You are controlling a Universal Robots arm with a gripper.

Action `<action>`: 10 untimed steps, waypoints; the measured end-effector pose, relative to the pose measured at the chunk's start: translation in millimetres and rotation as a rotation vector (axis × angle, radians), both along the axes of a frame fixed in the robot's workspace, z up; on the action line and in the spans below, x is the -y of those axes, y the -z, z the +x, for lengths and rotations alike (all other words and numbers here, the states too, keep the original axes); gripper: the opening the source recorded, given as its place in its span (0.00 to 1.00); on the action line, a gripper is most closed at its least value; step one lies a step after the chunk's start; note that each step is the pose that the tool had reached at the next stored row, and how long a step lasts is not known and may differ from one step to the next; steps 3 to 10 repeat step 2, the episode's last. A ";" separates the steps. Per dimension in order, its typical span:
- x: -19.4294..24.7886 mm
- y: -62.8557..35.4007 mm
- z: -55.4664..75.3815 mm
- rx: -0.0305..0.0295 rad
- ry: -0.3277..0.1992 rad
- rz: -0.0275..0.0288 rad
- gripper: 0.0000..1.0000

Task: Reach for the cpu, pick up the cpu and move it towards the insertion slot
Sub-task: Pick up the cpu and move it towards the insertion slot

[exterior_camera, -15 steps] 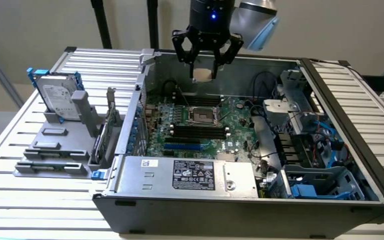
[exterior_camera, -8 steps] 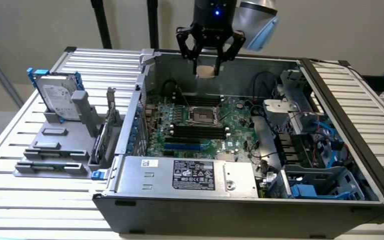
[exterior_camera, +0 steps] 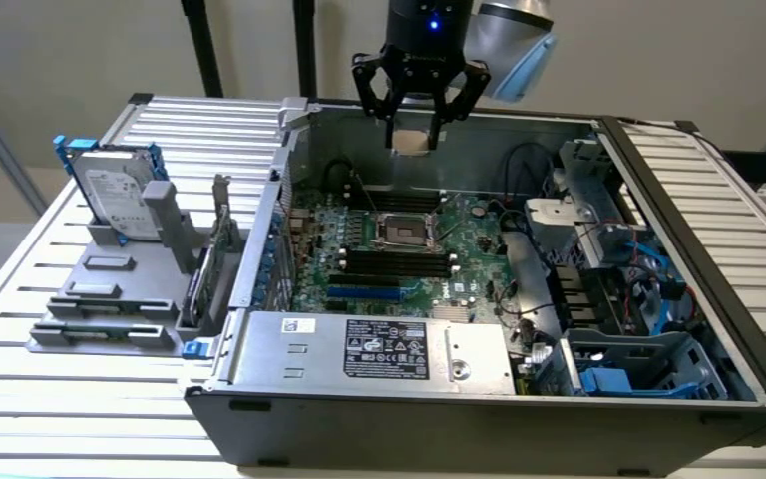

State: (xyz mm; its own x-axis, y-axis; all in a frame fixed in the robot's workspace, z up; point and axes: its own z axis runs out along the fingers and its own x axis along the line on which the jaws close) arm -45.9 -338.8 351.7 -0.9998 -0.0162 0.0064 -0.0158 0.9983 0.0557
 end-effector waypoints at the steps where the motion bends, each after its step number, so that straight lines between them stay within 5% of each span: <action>1: 0.0 0.0 0.0 0.0001 0.000 0.0001 0.55; 10: 0.0 0.0 0.0 0.0001 0.000 0.0001 0.55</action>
